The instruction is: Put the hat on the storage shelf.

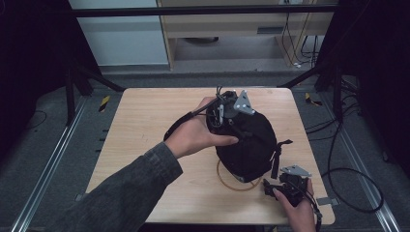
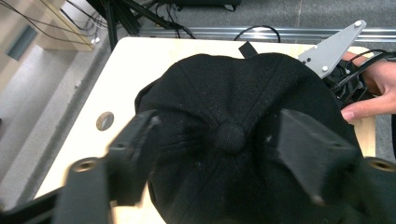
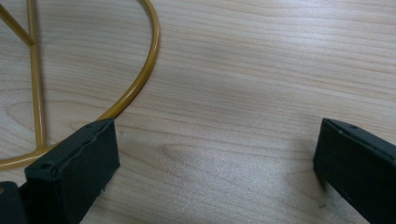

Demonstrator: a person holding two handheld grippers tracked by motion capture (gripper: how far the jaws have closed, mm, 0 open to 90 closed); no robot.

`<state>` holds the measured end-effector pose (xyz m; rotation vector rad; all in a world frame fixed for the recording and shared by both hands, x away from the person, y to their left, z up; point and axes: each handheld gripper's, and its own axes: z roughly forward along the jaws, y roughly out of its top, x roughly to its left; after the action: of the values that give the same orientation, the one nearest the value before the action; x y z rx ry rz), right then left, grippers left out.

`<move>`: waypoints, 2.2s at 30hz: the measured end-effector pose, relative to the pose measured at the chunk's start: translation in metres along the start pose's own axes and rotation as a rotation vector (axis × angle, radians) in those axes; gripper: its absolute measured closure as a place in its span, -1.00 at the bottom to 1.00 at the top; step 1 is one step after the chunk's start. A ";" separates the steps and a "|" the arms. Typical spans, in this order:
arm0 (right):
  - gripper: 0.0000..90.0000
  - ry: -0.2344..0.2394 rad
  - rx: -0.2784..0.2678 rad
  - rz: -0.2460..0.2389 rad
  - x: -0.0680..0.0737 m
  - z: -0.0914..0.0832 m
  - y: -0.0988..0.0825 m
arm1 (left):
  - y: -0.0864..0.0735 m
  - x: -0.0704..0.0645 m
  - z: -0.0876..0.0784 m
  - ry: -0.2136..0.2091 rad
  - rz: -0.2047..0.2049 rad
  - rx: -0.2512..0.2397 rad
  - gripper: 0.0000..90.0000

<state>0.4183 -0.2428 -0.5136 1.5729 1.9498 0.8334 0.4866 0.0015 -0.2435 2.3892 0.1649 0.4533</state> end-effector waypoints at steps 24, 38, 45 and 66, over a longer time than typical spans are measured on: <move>-0.99 -0.002 0.000 0.001 0.000 0.000 0.000 | -0.024 -0.014 -0.022 -0.025 -0.031 -0.092 -0.87; -0.99 -0.002 0.002 0.001 0.000 0.000 0.000 | -0.041 -0.025 -0.030 -0.013 -0.044 -0.113 -0.91; -0.99 0.000 0.004 0.010 0.001 0.000 0.000 | -0.056 -0.028 -0.034 0.010 -0.066 -0.133 -0.91; -0.99 0.000 0.001 0.008 0.001 0.000 0.000 | -0.126 -0.045 -0.020 0.017 -0.195 -0.143 -0.92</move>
<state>0.4182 -0.2422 -0.5132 1.5825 1.9456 0.8364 0.4376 0.0984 -0.3246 2.2036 0.3578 0.3809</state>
